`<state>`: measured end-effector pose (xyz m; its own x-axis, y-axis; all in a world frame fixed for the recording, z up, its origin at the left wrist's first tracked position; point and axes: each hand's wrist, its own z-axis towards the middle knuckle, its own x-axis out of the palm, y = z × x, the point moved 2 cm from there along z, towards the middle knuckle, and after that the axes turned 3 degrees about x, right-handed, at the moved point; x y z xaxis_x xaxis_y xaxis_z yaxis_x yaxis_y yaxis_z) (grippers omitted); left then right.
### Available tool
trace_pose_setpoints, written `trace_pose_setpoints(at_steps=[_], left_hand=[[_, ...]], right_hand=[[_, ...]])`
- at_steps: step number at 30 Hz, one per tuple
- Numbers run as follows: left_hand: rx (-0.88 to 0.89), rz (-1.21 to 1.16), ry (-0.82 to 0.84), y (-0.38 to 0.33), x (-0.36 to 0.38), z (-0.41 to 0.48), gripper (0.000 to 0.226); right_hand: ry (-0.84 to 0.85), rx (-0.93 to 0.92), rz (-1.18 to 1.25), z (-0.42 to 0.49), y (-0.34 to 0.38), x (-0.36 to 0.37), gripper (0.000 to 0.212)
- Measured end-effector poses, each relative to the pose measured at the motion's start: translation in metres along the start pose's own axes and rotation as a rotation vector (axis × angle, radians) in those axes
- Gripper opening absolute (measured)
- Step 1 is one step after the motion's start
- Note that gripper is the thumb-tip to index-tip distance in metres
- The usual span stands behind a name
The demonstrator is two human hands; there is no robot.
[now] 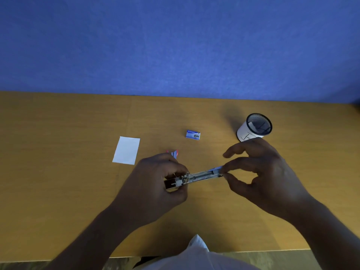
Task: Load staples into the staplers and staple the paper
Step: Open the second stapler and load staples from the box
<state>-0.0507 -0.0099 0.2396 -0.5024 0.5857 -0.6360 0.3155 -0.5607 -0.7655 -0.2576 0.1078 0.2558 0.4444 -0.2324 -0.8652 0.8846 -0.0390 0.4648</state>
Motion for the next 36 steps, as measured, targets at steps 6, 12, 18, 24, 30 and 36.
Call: trace_pose_setpoints(at_steps=[6,12,18,24,30,36], left_hand=[[-0.03,-0.075,-0.075,0.001,0.003,-0.003,0.019],[0.018,-0.014,-0.1,0.002,0.001,-0.005,0.021],[0.106,0.006,-0.031,-0.002,0.001,-0.004,0.021],[0.138,0.161,0.106,-0.006,-0.001,-0.003,0.035],[0.1,0.068,0.173,0.004,-0.011,-0.001,0.055],[0.017,-0.14,-0.002,0.012,-0.022,-0.004,0.051]], right_hand=[[0.035,0.309,0.432,0.001,-0.002,0.011,0.031],[0.149,0.526,0.701,0.0,-0.01,0.023,0.022],[0.104,0.528,0.873,0.002,-0.012,0.018,0.03],[0.083,0.511,0.897,0.002,-0.01,0.018,0.026],[0.087,0.536,0.928,-0.001,-0.017,0.016,0.024],[0.102,0.546,0.821,-0.003,-0.022,0.007,0.023]])
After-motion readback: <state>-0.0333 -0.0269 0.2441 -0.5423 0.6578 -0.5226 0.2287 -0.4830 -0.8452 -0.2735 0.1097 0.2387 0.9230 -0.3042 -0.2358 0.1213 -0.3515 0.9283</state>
